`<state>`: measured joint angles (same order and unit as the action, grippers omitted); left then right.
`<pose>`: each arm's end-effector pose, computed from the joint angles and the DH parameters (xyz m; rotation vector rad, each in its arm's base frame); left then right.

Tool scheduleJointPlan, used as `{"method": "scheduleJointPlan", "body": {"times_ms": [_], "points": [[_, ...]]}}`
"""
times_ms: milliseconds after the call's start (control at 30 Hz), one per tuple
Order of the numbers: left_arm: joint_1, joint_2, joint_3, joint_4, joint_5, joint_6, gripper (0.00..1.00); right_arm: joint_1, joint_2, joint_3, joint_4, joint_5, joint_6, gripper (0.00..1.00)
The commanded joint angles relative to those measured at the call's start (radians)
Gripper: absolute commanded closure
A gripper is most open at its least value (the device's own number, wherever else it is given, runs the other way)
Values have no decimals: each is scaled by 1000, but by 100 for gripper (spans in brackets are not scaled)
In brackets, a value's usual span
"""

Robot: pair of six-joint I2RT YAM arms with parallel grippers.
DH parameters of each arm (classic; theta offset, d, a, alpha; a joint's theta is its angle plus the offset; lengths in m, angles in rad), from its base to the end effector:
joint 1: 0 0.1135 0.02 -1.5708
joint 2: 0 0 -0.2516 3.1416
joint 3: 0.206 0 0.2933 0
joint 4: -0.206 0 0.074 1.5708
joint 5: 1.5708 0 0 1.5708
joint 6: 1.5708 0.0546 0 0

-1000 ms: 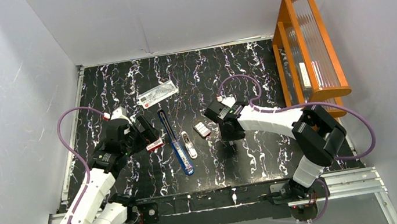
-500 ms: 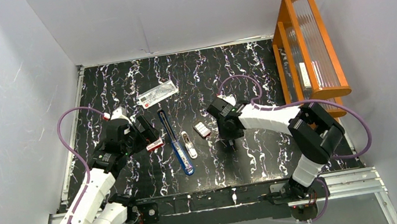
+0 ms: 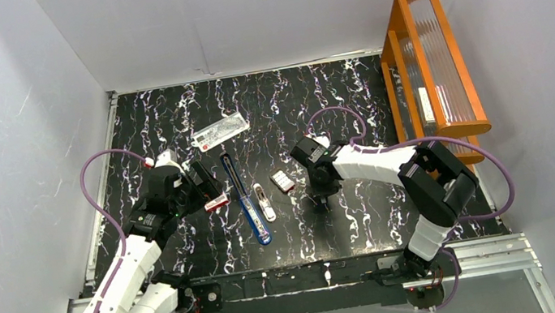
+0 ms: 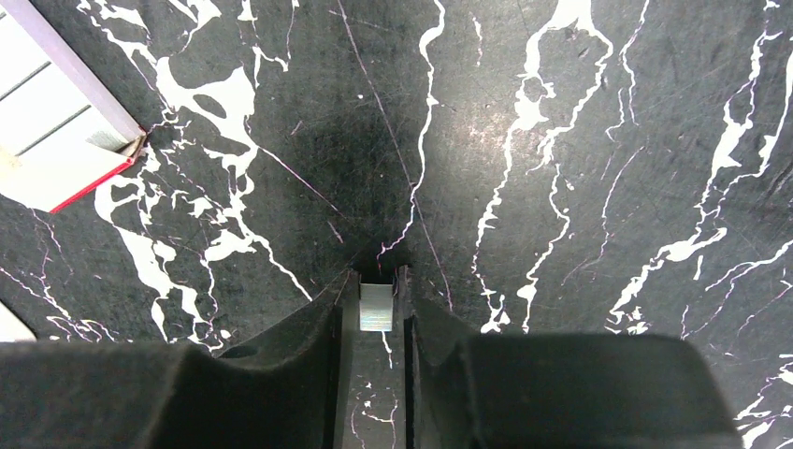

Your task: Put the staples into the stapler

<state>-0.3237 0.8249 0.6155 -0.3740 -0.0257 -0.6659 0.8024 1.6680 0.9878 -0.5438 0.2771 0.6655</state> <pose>0.2373 -0.0781 0.2265 -0.3904 2.1698 -0.5384 0.2528 0.2401 0.1110 -0.1189 2.6992 0.0372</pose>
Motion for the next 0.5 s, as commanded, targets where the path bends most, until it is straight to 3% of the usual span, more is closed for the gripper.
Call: {"method": "scheduleJointPlan", "body": {"times_ms": [0,467], "points": [[-2,-1,3,-2,-10,1,6,-1,35,12,-26,12,5,73],[-2,0,6,-13,-10,-1,6,63,-14,96,-29,60,20,74]]}}
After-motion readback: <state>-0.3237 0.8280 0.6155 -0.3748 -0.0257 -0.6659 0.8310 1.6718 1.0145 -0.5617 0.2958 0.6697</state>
